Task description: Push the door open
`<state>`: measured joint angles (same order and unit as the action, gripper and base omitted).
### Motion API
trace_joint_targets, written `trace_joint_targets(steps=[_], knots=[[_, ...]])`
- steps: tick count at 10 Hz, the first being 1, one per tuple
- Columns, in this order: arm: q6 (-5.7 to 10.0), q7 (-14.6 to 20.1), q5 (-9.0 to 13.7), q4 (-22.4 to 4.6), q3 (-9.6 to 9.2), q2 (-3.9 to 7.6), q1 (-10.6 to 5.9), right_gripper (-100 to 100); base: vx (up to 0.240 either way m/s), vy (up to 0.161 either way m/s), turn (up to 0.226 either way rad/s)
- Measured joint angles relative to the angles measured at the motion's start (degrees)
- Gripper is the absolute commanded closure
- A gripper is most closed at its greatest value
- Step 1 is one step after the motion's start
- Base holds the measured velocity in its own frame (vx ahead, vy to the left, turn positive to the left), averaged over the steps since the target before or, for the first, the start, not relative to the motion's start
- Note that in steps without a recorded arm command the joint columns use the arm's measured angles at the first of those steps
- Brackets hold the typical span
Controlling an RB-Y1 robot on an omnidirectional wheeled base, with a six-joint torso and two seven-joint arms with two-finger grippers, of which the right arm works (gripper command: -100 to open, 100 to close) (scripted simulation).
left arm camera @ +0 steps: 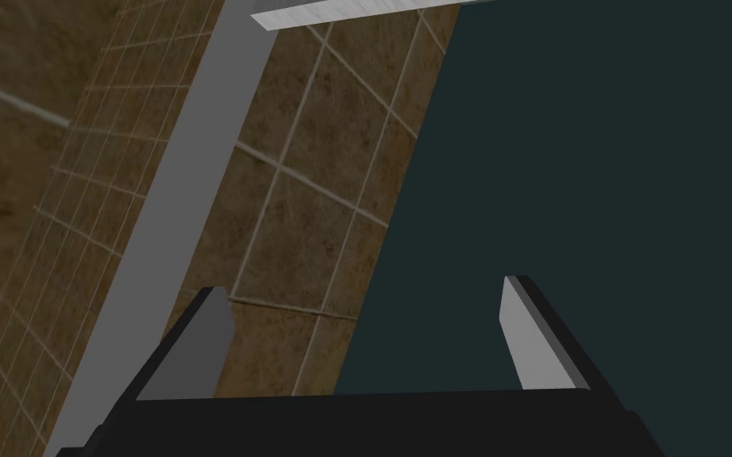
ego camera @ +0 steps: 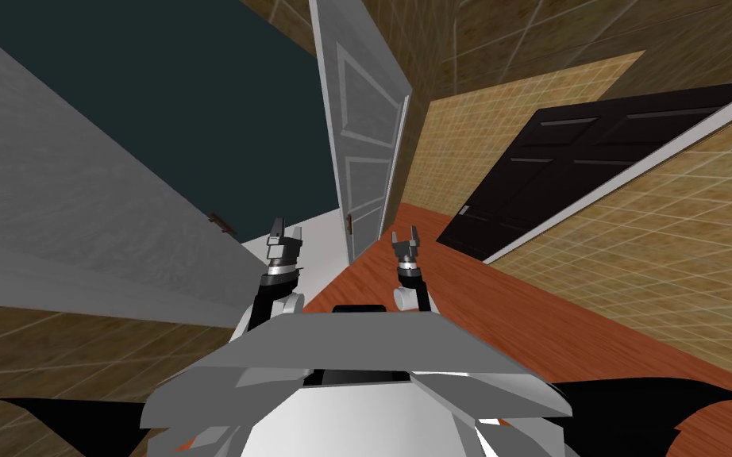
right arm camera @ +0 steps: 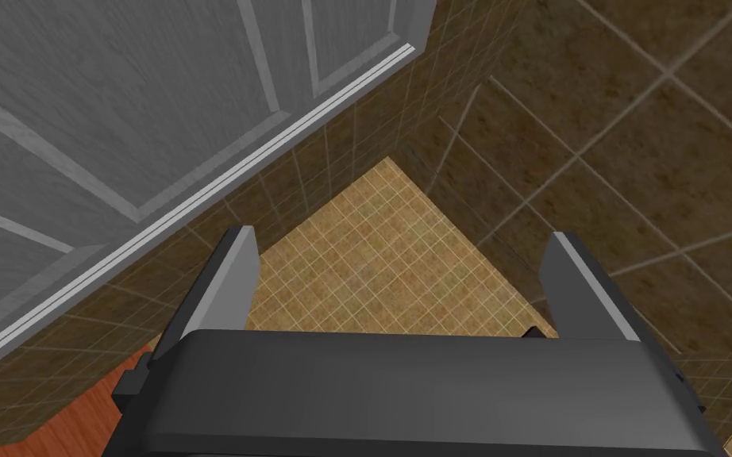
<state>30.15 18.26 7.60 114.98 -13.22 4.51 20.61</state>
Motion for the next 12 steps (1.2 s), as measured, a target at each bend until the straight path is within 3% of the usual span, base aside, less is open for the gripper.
trace_joint_targets(steps=[1,6,9,12], knots=[[0.36,1.38,-0.05,-0.67,-1.29,0.15,0.11,-100,0.096,-0.007,-0.045],[1.11,8.99,0.3,-7.04,-6.34,0.87,-3.14,-100,0.101,-0.01,-0.036],[2.81,14.24,0.61,-11.55,-9.53,1.87,-4.6,-100,0.1,-0.018,-0.038],[3.39,18.78,0.63,-15.96,-13.08,1.74,-6.79,-100,0.101,-0.011,-0.042]])
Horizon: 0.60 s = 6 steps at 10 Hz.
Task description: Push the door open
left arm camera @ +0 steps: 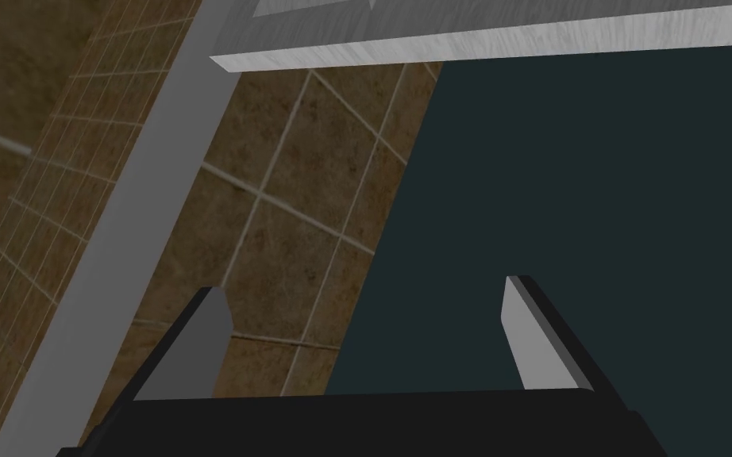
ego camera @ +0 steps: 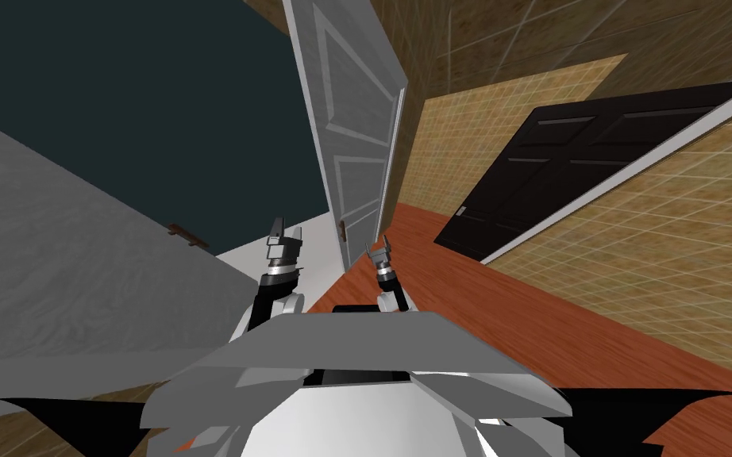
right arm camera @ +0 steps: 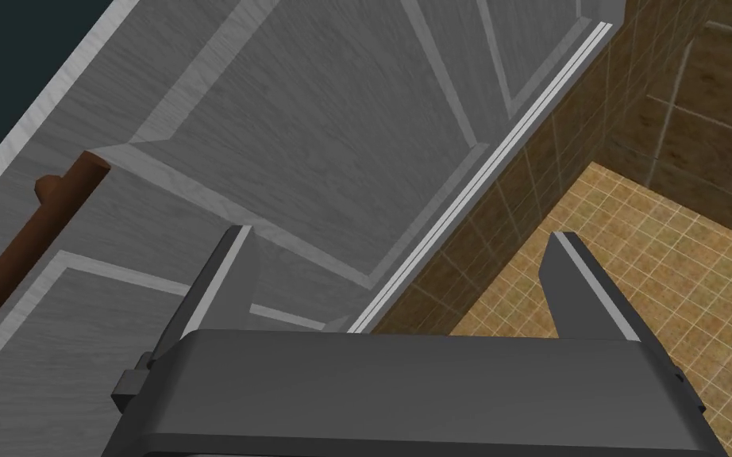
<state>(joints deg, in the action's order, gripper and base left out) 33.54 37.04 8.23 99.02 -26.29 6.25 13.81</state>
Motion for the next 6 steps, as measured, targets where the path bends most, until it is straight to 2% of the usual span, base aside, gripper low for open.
trace_joint_targets(steps=[2,3,5,6], knots=[[0.51,3.02,-0.03,-2.79,-2.53,-0.05,-1.07,-100,0.09,0.002,-0.027],[0.66,4.08,0.08,-3.36,-2.94,0.22,-1.38,-100,0.049,-0.005,-0.023],[0.85,6.46,0.07,-5.01,-4.96,0.35,-1.89,-100,0.079,0.0,-0.042],[1.4,8.04,0.2,-7.21,-5.89,0.39,-3.03,-100,0.065,-0.003,-0.011]])
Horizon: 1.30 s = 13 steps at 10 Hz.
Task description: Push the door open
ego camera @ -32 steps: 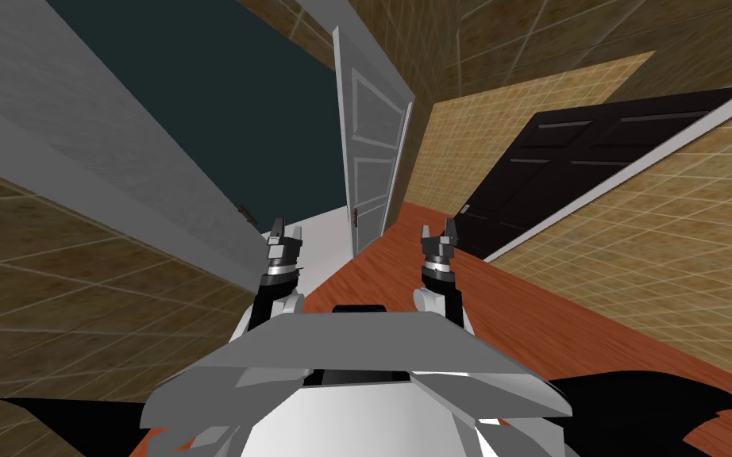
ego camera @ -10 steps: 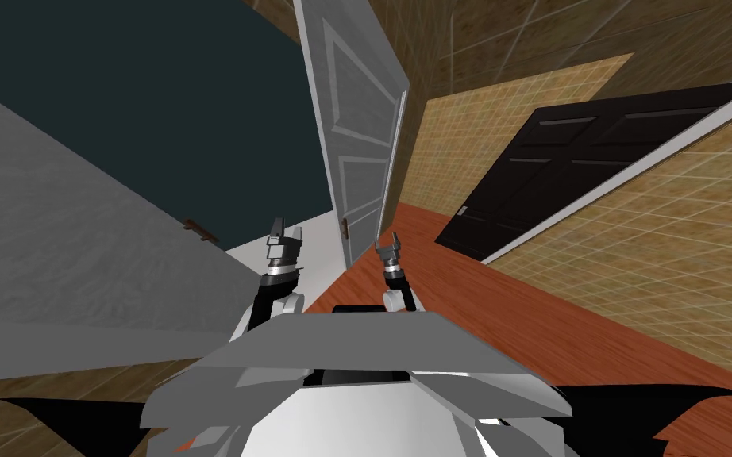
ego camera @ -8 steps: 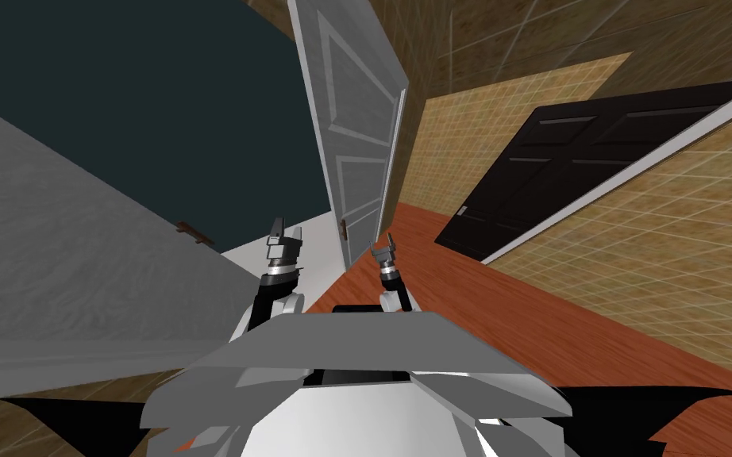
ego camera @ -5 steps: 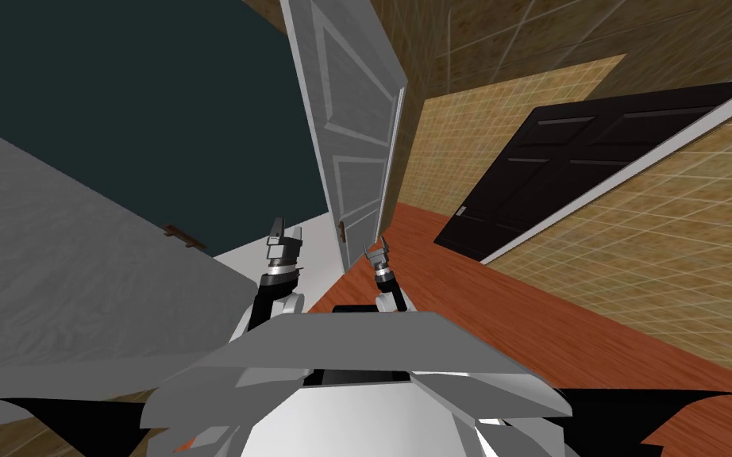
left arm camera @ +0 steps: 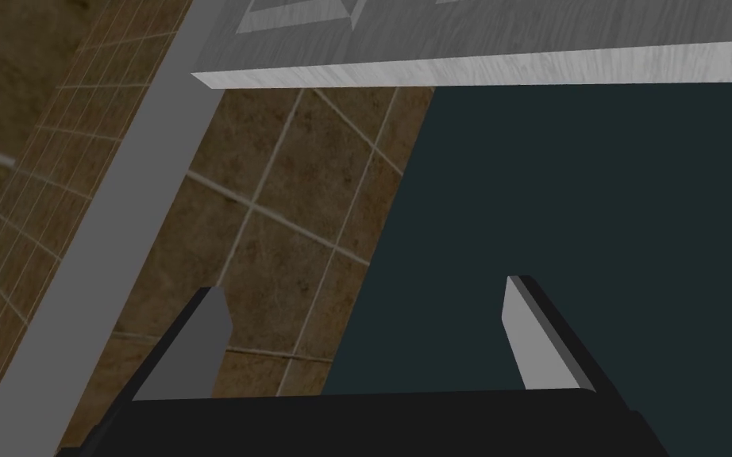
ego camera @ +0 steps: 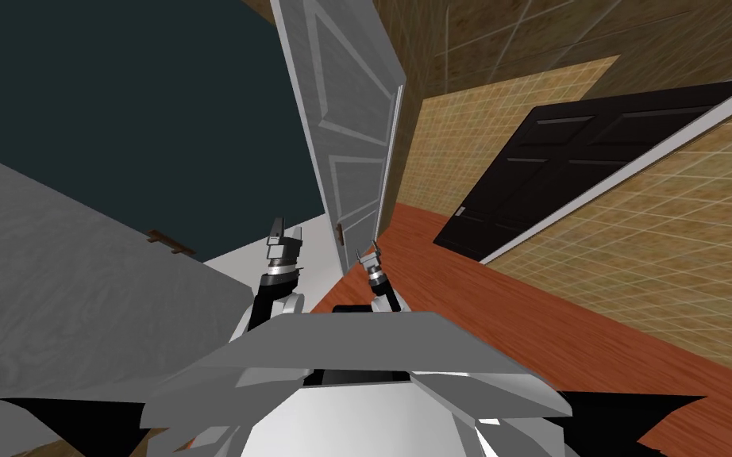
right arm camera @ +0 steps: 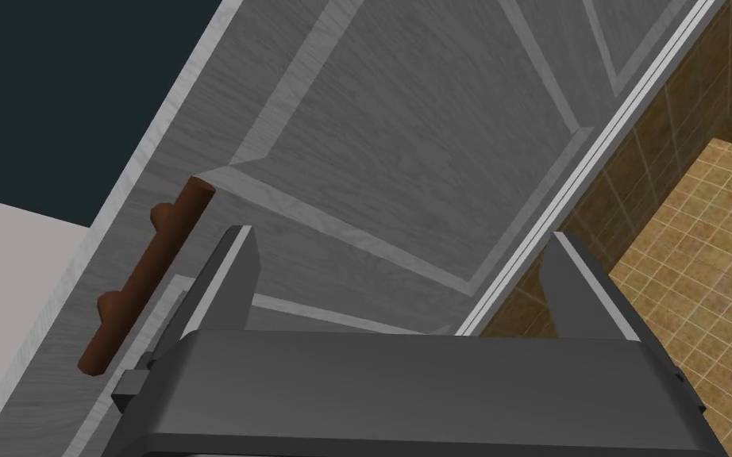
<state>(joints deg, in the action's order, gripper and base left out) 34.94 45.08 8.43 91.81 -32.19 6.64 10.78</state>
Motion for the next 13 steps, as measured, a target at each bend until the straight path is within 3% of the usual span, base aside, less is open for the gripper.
trace_joint_targets(steps=[2,5,8,13], knots=[[0.26,2.29,0.2,-1.48,-1.08,0.39,-0.85,-100,0.07,-0.016,-0.034],[1.21,6.94,0.27,-4.64,-4.62,1.19,-1.66,-100,0.09,0.002,-0.032],[1.51,10.36,0.48,-7.83,-6.69,1.16,-3.52,-100,0.072,-0.006,-0.035],[3.52,18.28,0.71,-15.29,-12.21,1.55,-6.44,-100,0.109,-0.003,-0.038]])
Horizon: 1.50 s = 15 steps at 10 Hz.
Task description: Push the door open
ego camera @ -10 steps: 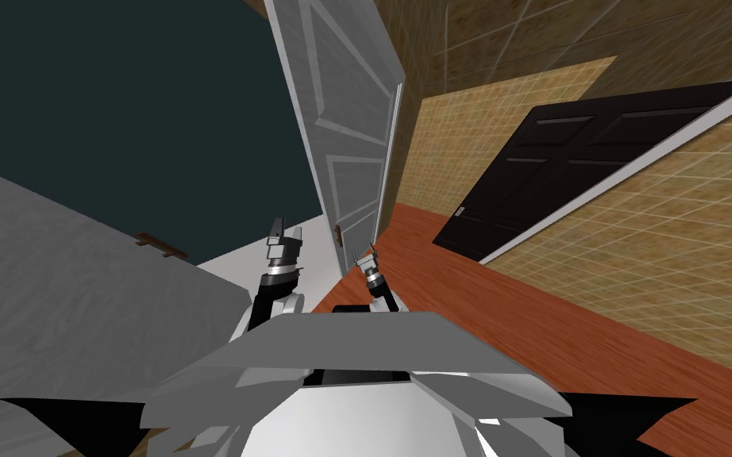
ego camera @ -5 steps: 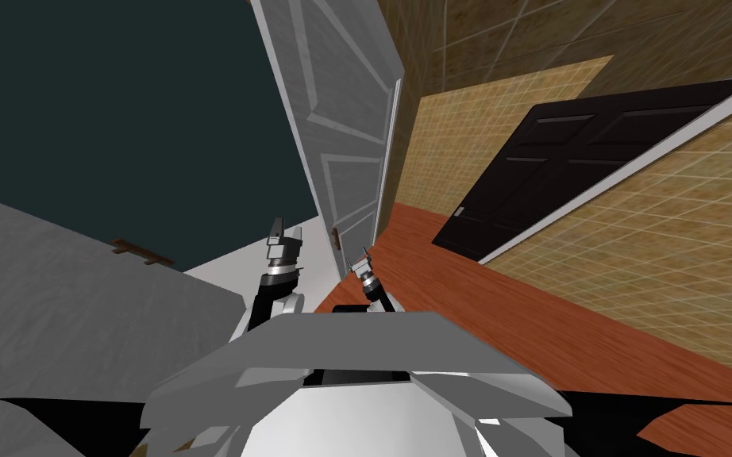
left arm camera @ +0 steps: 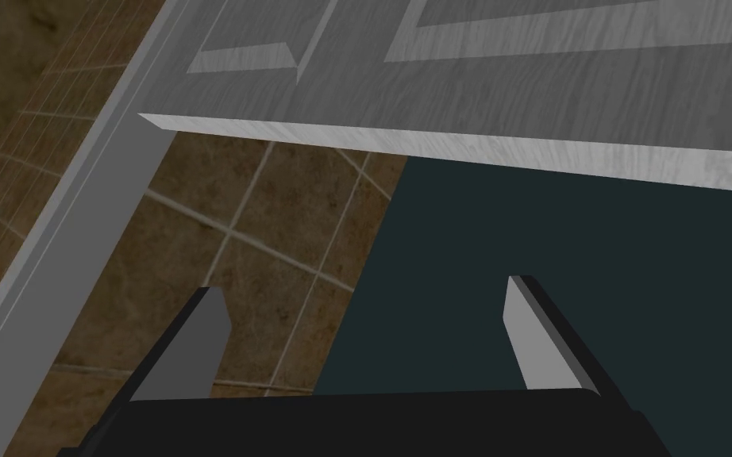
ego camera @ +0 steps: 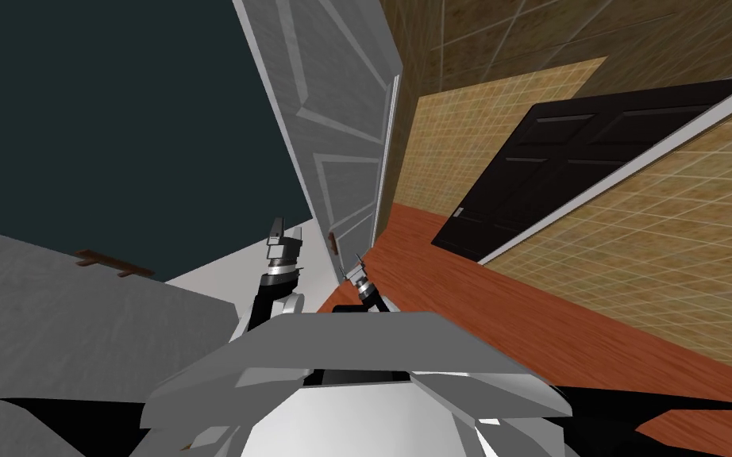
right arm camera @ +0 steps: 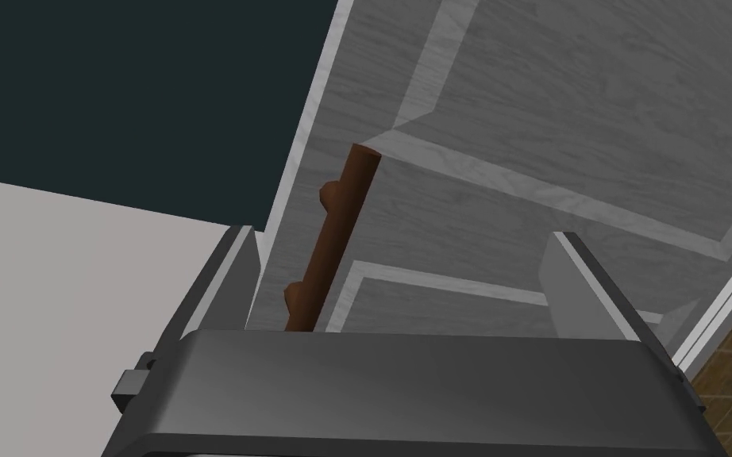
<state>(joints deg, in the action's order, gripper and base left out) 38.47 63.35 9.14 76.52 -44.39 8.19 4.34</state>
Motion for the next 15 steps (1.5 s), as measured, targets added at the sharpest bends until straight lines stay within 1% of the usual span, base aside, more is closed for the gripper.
trace_joint_targets(steps=[1,2,3,4,5,6,8,9,12,14,15], knots=[[-0.06,1.61,0.12,-0.93,-0.95,0.21,-0.65,-100,0.093,-0.012,-0.037],[0.22,3.13,0.16,-2.5,-2.01,0.14,-1.31,-100,0.094,0.007,-0.036],[0.7,4.65,0.18,-3.84,-3.12,0.36,-1.71,-100,0.093,0.006,-0.035],[0.78,6.23,0.31,-4.83,-4.0,0.59,-2.42,-100,0.084,0.001,-0.033],[1.23,7.67,0.35,-6.48,-4.98,0.53,-3.01,-100,0.093,-0.005,-0.033],[1.51,9.07,0.4,-7.56,-5.92,0.67,-3.51,-100,0.11,0.01,-0.03],[1.65,11.7,0.47,-9.3,-7.88,0.96,-4.21,-100,0.101,-0.003,-0.034],[1.8,12.74,0.43,-10.33,-8.84,0.75,-4.44,-100,0.094,0.015,-0.025],[2.4,16.49,0.62,-13.41,-11.25,1.12,-5.98,-100,0.101,0.01,-0.03],[2.98,18.71,0.68,-15.9,-12.82,0.86,-6.94,-100,0.097,-0.006,-0.021],[3.39,19.85,0.73,-16.78,-13.51,1.19,-7.31,-100,0.079,0.01,-0.025]])
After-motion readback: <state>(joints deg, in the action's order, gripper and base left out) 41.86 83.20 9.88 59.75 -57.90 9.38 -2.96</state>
